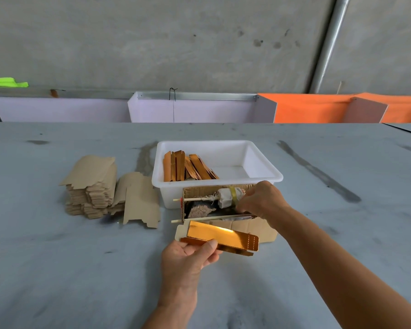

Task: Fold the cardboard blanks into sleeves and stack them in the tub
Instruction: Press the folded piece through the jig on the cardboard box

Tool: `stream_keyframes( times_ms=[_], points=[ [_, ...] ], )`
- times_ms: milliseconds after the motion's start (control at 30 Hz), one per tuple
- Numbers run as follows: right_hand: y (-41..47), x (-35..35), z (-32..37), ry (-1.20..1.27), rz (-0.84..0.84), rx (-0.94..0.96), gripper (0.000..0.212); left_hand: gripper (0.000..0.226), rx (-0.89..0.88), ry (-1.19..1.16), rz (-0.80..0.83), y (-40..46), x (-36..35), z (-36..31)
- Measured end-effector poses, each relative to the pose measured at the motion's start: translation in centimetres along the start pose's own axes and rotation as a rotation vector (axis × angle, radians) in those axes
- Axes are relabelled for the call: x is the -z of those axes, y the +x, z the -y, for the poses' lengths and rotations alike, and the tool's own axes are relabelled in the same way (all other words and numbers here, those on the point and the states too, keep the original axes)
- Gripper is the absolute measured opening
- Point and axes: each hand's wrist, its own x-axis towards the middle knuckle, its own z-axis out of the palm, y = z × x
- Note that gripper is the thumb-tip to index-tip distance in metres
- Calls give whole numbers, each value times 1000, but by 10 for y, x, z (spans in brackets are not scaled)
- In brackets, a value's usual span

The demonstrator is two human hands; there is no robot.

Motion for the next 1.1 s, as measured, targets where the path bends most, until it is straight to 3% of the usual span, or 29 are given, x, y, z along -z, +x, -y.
stream_keyframes(
  times_ms=[167, 533, 1100],
  points=[
    [-5, 7, 9, -17, -24, 36, 21, 15, -25, 30, 5, 1, -2, 2],
    [-20, 11, 10, 43, -97, 29, 30, 17, -53, 70, 2, 2, -11, 6],
    [-66, 4, -26, 400, -175, 37, 31, 20, -56, 68, -14, 1, -11, 4]
  ],
)
